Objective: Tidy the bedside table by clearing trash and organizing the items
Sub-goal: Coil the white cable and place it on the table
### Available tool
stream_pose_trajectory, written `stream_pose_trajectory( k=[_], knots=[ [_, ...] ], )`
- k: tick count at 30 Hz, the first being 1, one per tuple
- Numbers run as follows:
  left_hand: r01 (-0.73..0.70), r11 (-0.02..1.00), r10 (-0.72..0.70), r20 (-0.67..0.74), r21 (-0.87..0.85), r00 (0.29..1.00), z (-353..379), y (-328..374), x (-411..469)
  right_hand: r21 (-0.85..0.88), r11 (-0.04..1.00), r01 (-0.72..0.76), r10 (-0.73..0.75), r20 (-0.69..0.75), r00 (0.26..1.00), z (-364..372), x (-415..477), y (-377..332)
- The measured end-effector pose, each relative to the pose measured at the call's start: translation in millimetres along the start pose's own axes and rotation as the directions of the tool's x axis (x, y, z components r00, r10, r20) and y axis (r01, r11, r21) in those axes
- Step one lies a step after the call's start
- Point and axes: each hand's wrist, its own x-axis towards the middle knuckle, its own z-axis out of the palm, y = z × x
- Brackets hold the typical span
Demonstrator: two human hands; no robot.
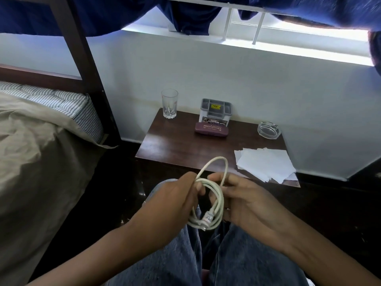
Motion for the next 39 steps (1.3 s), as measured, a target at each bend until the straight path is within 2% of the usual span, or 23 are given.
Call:
stream_pose_trajectory(
  k=[2,7,12,15,17,20,23,29,32,39],
  knots=[
    [0.025,1.000,-0.025,0.022,0.003,0.999,0,2,0,-0.010,1.000,-0.010,0.010,0.001,1.000,3,1,5],
    [0.028,0.998,-0.023,-0.078,0.061,0.997,-5,-2,0,-0.150,0.984,-0.092,0.092,-0.007,0.996,3,2,10],
    [0.093,0.990,-0.078,-0.135,0.108,0.988,-7,-3,1,-0.271,0.946,-0.179,0.137,-0.164,0.977,6,-6,9],
    [0.125,0.986,-0.103,-0.180,0.115,0.978,-7,-3,1,-0.367,0.884,-0.288,0.281,-0.073,0.957,14,-10,9],
    [0.138,0.986,-0.116,-0.204,0.096,0.972,-8,-3,1,-0.357,0.880,-0.312,0.340,0.016,0.940,17,-11,10],
    [0.152,0.987,-0.139,-0.214,0.044,0.967,-8,-3,1,-0.350,0.892,-0.286,0.338,0.097,0.936,23,-13,14],
    [0.156,0.988,-0.154,-0.191,-0.005,0.970,-4,-1,0,-0.267,0.922,-0.280,0.324,0.138,0.936,30,-15,20],
    [0.133,0.990,-0.139,-0.167,-0.046,0.976,5,0,-4,-0.134,0.935,-0.329,0.331,-0.008,0.943,39,-18,26],
    [0.129,0.990,-0.138,-0.165,-0.062,0.977,2,-2,-2,-0.118,0.932,-0.342,0.341,-0.025,0.940,40,-18,27],
    [0.200,0.949,-0.237,-0.132,-0.245,0.963,0,-8,1,-0.093,0.954,-0.284,0.279,-0.060,0.958,39,-19,26]
  ],
)
